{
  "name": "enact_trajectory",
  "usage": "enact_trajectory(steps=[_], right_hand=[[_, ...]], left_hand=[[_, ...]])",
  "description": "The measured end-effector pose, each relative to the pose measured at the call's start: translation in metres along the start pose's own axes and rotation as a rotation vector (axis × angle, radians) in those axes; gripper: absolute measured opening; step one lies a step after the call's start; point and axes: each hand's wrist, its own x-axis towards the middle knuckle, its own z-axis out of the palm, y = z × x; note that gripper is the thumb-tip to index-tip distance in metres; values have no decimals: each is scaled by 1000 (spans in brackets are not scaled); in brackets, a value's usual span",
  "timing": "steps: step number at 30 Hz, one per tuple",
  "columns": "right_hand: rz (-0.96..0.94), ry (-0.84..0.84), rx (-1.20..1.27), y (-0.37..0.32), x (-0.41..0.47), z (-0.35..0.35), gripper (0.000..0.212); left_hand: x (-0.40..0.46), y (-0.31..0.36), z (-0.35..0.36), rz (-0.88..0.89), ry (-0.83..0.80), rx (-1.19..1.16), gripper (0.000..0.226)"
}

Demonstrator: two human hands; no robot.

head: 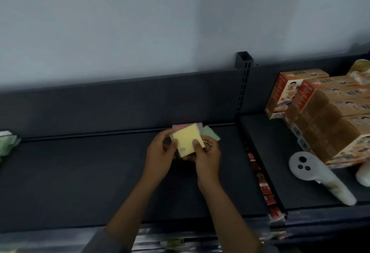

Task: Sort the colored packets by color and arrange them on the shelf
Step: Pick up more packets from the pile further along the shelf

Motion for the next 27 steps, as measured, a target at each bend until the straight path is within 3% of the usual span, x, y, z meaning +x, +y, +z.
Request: enact_trajectory(steps=[5,10,14,27], right_hand=[[82,-158,82,17,-27,32,41],[147,-352,17,40,-62,71,70],[165,-485,-77,54,-85,94,65],[179,-697,-278,111,-154,176,55]], left_hand=[[-32,-9,-38,-90,129,25,39],[-60,-27,-87,-141,248,110,34],[-78,-34,-115,-157,347,137,35],[-137,-75,-214,-266,551,159,38]])
